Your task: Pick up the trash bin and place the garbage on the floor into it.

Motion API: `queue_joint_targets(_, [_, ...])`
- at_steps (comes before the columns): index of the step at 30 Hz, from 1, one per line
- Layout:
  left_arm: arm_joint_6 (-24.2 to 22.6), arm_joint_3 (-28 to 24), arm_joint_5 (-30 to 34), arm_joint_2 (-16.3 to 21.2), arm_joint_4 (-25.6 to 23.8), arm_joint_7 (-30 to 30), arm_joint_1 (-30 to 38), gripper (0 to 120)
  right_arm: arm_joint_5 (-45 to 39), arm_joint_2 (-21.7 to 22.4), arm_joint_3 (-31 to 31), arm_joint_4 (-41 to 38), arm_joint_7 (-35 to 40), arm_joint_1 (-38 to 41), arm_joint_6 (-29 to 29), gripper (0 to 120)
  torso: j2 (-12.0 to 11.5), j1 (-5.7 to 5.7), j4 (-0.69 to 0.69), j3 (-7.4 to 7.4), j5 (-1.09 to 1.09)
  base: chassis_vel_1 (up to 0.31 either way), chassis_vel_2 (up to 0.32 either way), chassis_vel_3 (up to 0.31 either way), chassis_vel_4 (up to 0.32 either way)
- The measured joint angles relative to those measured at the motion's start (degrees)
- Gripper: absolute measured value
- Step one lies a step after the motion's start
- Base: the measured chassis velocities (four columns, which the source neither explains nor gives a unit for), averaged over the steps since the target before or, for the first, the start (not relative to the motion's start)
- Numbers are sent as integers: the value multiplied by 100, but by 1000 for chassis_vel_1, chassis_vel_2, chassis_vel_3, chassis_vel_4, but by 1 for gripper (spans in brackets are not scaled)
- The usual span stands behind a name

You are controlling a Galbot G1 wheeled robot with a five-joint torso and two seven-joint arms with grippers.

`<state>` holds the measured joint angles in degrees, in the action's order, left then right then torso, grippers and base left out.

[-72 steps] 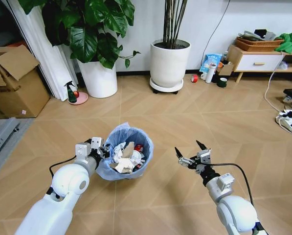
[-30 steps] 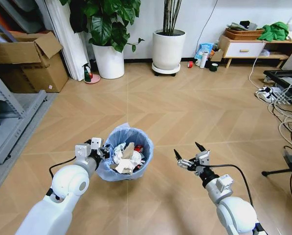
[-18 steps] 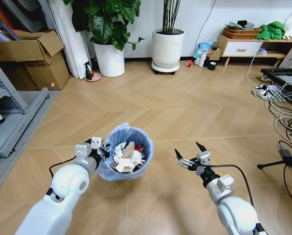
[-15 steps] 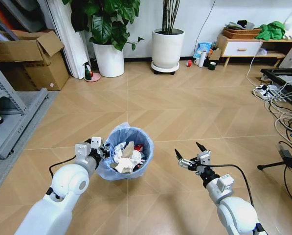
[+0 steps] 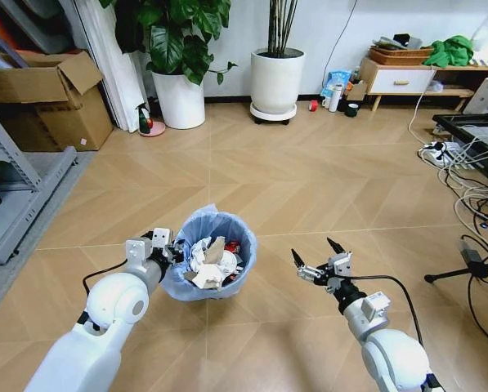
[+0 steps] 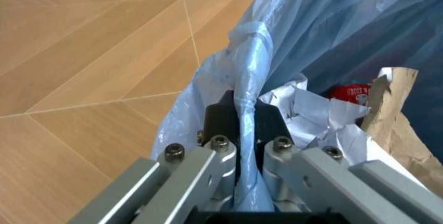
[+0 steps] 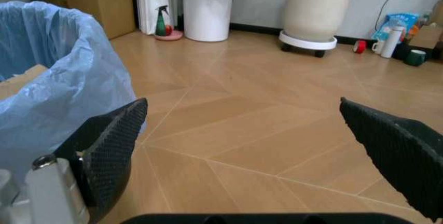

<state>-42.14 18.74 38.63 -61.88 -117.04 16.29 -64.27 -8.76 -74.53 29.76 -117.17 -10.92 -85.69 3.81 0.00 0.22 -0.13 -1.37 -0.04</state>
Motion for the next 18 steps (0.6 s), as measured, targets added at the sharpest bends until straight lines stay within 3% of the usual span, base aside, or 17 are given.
queue_joint_targets(18, [0,4,-3,0,3,-2,0,0,3,-1,-2,7,-1,3,-2,100,0,0,0,0,0,-23,-18,25,22])
